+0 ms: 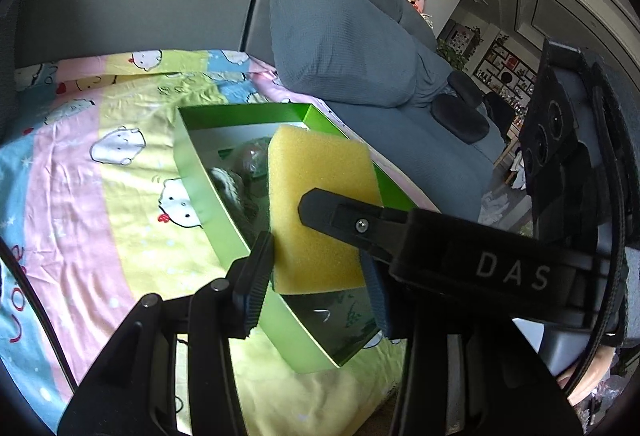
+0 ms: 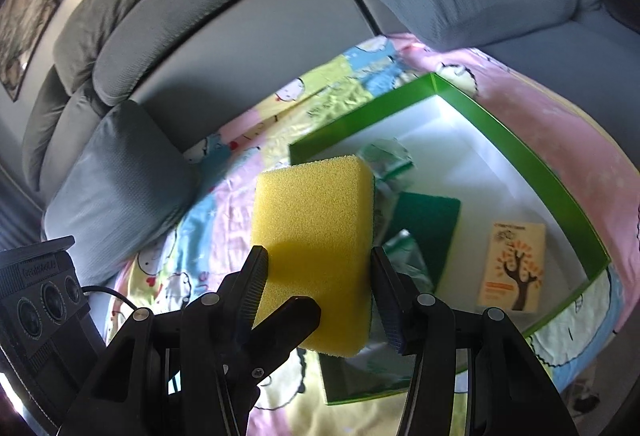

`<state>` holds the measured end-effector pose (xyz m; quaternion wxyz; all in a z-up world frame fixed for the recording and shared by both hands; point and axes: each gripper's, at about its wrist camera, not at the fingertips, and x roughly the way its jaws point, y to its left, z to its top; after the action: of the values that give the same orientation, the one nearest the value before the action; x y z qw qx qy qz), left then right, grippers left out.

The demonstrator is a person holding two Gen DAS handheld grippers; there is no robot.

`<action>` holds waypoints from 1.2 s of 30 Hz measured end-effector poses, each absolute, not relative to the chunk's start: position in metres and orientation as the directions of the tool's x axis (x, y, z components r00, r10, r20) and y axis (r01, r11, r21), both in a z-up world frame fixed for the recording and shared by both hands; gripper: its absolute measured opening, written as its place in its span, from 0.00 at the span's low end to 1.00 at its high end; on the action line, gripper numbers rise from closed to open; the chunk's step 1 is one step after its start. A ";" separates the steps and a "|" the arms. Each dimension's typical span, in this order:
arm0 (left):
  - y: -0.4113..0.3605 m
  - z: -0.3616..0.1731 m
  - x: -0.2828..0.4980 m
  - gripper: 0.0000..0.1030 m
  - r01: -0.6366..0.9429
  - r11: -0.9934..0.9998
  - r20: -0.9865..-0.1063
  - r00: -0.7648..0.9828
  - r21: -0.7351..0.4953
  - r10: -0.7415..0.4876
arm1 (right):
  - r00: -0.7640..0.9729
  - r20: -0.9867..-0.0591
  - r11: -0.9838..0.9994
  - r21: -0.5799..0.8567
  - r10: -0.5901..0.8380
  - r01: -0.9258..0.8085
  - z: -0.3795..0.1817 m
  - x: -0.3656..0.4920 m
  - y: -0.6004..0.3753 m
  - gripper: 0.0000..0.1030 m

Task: Organize objects
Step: 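Lift the sponge and carry it over the white box with the right gripper, then lower the sponge into the box and open the right gripper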

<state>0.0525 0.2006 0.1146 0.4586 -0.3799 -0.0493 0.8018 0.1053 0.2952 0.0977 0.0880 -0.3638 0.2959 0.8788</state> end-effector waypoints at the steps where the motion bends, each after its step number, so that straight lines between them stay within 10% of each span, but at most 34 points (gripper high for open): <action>1: 0.203 0.112 0.051 0.41 -0.695 -0.566 -0.565 -0.273 -0.443 0.779 | -0.716 -0.696 -0.807 0.454 -0.057 -0.377 0.096 0.106 0.298 0.52; 36: 0.225 0.091 0.049 0.40 -0.652 -0.537 -0.593 -0.163 -0.535 0.788 | -0.635 -0.772 -0.785 0.376 0.028 -0.492 0.077 0.109 0.325 0.52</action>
<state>0.0492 0.2254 0.0912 0.4748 -0.4397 -0.0776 0.7585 0.1093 0.3249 0.0767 0.1518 -0.3994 0.2905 0.8562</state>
